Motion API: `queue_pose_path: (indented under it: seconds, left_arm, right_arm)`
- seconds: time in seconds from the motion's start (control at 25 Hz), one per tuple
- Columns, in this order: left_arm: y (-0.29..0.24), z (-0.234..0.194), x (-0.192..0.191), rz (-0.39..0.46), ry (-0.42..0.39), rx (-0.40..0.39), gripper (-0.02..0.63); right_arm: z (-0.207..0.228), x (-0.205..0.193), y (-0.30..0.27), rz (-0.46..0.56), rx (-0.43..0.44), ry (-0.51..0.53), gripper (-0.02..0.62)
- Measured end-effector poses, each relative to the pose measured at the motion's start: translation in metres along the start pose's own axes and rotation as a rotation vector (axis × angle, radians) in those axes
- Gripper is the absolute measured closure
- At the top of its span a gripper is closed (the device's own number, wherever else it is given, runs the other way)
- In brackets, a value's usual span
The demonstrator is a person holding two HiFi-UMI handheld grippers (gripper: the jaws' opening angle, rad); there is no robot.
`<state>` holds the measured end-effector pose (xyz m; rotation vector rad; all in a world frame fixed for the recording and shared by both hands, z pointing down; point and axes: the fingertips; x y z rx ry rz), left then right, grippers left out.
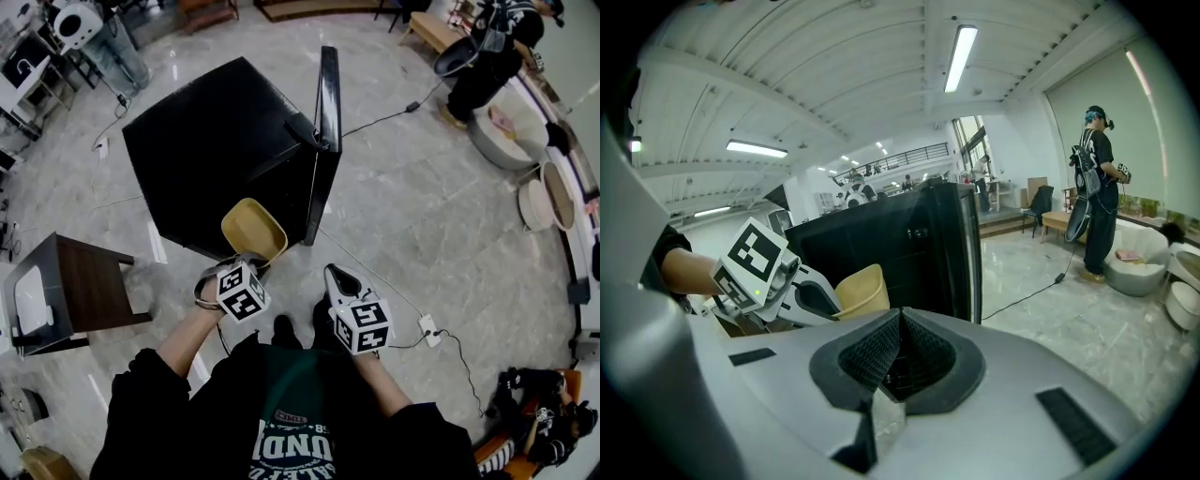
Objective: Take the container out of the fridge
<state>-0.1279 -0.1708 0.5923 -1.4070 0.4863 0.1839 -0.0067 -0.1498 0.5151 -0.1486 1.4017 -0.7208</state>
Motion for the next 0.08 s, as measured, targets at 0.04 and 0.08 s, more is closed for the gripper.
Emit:
queue_pose_path:
  seconds: [0.04,0.08]
  left_arm:
    - [-0.0014,-0.0001,-0.0005,-0.002,0.003,-0.003,0.580]
    - [-0.0028,-0.0002,-0.0010,-0.004,0.005,-0.006,0.578]
  right_arm:
    - [0.0003,-0.0002,-0.0009,-0.003,0.001,-0.001,0.560]
    - [0.0006,-0.0003,-0.0019,-0.006,0.003,-0.002,0.560]
Point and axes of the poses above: the fingertips, and each gripper's own axes: y backward along the fingers, z to its right, x out of its top, and after that the axes turned 5 degrees about -x, right-handed
